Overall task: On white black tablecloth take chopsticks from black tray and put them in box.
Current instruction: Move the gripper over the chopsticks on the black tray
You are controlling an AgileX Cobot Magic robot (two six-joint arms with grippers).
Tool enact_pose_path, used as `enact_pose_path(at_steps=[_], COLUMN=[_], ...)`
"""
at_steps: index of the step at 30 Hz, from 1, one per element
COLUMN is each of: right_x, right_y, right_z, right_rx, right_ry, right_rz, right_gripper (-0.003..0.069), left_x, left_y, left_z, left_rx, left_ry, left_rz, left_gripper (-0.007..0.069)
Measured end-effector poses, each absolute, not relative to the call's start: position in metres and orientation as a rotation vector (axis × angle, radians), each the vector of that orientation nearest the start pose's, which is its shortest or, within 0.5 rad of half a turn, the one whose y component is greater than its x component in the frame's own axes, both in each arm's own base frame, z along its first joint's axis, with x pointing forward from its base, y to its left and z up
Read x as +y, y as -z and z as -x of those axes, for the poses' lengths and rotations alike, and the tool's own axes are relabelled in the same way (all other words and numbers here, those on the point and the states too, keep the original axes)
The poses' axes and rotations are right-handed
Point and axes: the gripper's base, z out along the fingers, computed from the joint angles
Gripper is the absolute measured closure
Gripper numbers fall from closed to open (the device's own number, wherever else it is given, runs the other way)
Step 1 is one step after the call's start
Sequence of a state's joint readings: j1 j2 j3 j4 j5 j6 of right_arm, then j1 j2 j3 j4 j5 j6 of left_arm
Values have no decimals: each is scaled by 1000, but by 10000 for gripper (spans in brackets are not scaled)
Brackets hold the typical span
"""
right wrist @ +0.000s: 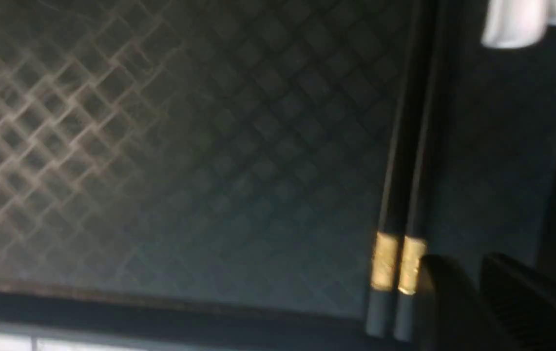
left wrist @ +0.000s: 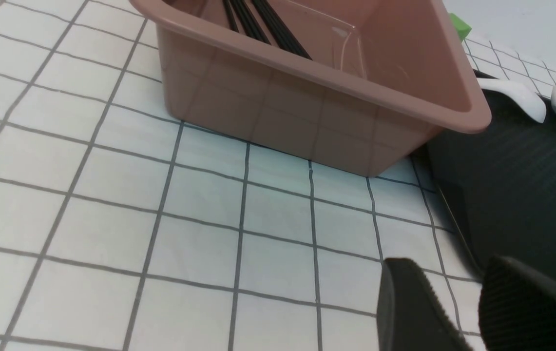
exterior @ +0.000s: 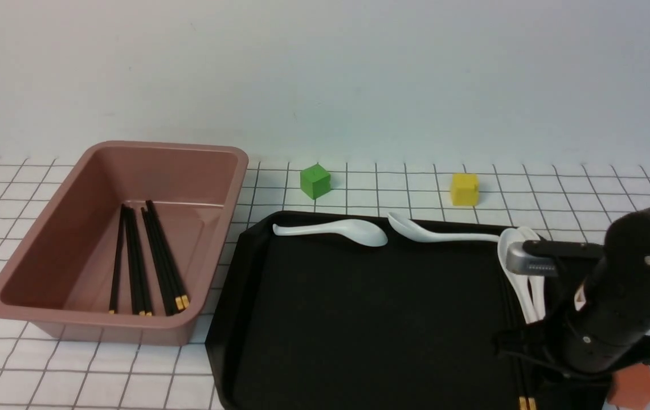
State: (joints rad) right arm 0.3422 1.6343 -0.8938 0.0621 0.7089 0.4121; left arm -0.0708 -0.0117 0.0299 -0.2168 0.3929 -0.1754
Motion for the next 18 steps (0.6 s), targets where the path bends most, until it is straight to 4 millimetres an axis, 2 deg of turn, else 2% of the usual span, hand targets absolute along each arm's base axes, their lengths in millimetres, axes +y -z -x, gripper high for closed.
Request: enact_pose_path(at_steps=[5, 7, 13, 18], right_x=[105, 106, 108, 108], right_y=[-167, -161, -147, -147], right_z=[-281, -283, -287, -287], right_rx=[2970, 2982, 3016, 3023], right_ry=[-171, -165, -142, -132], right_rz=[-179, -182, -190, -184], right_gripper=[327, 298, 292, 361], left_x=[-11, -11, -11, -11], left_y=[-169, -169, -169, -169], left_z=[-51, -51, -51, -51], left_rx=[1889, 1889, 1889, 1889], left_ry=[382, 382, 382, 382], left_rz=[233, 233, 233, 233], left_gripper=[386, 386, 386, 386])
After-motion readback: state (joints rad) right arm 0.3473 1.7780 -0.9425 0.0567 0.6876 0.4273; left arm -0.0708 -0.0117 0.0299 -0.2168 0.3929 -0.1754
